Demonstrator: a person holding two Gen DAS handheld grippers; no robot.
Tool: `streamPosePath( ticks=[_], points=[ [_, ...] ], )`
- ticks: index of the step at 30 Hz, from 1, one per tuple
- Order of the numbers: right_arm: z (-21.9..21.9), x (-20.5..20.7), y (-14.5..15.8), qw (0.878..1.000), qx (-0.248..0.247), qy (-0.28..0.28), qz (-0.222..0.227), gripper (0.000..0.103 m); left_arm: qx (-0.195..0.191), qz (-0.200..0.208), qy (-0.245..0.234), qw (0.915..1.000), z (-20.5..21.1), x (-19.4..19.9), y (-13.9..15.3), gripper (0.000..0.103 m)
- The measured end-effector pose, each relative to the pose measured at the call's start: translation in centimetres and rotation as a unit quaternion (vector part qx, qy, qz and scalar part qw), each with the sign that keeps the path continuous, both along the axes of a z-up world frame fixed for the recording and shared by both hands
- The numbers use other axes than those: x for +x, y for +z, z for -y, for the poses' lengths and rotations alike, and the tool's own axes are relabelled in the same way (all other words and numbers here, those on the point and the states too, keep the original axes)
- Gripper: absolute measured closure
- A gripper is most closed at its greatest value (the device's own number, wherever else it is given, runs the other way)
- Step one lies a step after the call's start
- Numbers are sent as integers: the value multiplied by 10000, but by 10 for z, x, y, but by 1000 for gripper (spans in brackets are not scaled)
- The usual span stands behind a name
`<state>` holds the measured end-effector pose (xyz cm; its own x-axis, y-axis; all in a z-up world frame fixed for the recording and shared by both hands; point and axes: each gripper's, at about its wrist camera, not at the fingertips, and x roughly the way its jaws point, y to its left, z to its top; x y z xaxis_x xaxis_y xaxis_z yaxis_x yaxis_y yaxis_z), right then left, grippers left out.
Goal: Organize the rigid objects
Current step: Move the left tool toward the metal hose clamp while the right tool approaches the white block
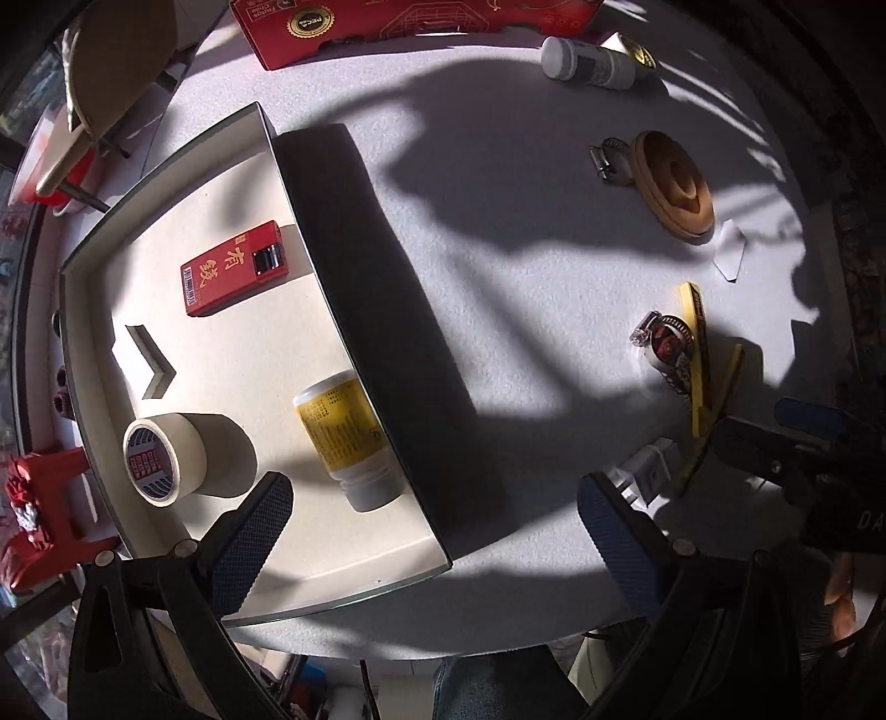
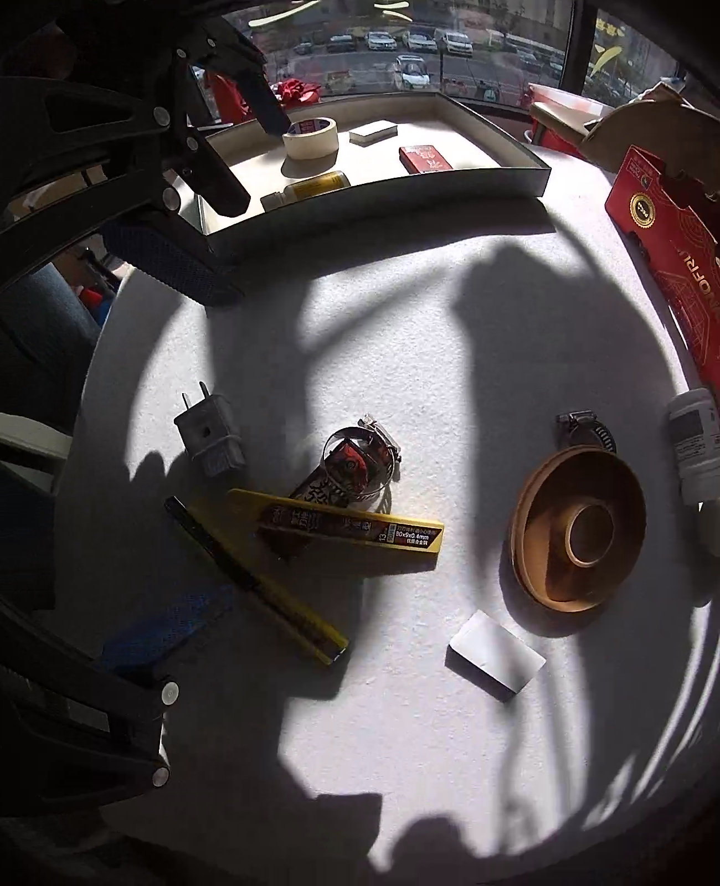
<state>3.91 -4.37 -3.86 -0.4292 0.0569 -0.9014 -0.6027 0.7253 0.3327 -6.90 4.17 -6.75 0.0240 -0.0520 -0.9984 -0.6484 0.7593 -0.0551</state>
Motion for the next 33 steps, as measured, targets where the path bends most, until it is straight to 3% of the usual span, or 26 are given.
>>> streamPosePath(
  ticks=[3,6,9,12,15,20,22,26,28,33],
  points=[
    [39,19,-12,9983,-297,-493,-64,1,55,-86,-276,9996,19,35,-11,0],
    [69,31,-19,9956,-492,-787,-121,1,34,-205,-248,9995,28,60,-26,0],
    [89,36,-22,9944,-578,-870,-141,1,-4,-150,-218,9996,36,79,-35,0],
    [102,39,-26,9933,-648,-928,-227,1,263,-98,-470,9985,48,97,-37,0],
    [110,40,-29,9928,-679,-953,-271,1,180,-43,-597,9980,55,107,-42,0],
    [118,44,-31,9926,-692,-961,-281,1,297,-207,-815,9960,59,120,-57,0],
    [120,40,-32,9929,-668,-951,-265,1,297,-96,-713,9970,48,121,-57,0],
    [117,39,-28,9945,-591,-839,-206,1,724,-266,-375,9963,22,116,-58,0],
    [112,36,-27,9950,-579,-787,-186,1,710,-432,-195,9964,8,113,-65,0],
    [93,37,-29,9955,-557,-749,-158,1,555,-269,60,9981,-1,111,-65,0]
  ],
)
